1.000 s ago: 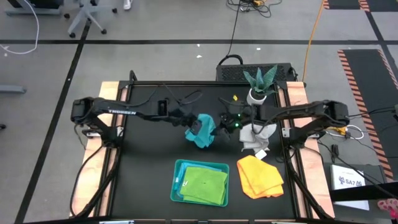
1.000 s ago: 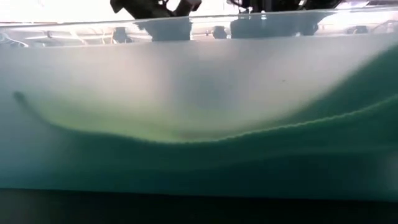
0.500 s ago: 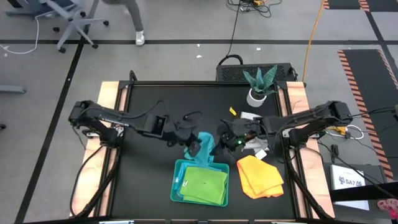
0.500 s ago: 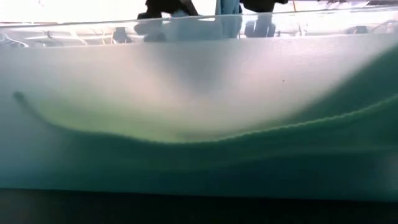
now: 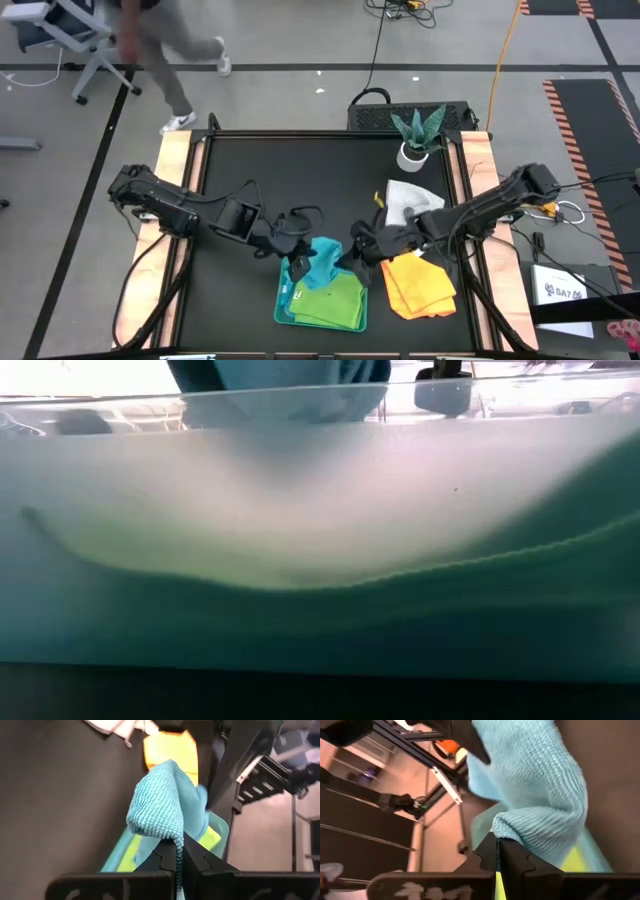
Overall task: Fold microfiber towels
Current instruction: Put the folded blue microfiber cloth into the green transparent bin
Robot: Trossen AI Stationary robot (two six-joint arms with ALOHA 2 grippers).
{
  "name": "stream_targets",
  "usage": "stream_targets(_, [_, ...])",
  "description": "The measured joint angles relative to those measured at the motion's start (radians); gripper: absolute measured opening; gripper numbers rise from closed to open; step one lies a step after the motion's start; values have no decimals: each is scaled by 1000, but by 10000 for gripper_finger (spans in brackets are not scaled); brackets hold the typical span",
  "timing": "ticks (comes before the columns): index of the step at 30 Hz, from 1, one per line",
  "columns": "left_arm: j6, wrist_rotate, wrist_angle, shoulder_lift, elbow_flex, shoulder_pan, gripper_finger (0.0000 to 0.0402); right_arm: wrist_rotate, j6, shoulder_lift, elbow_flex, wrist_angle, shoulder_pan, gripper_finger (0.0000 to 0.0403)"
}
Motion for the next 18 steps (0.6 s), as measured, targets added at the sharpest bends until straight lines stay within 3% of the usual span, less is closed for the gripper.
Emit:
stream_targets(6, [10,33,1,0,0,-50,3,64,59,118,0,175,51,0])
stream_targets(18, [-159,-61,27,14,0,-135,3,38,78,167,85,165,137,0])
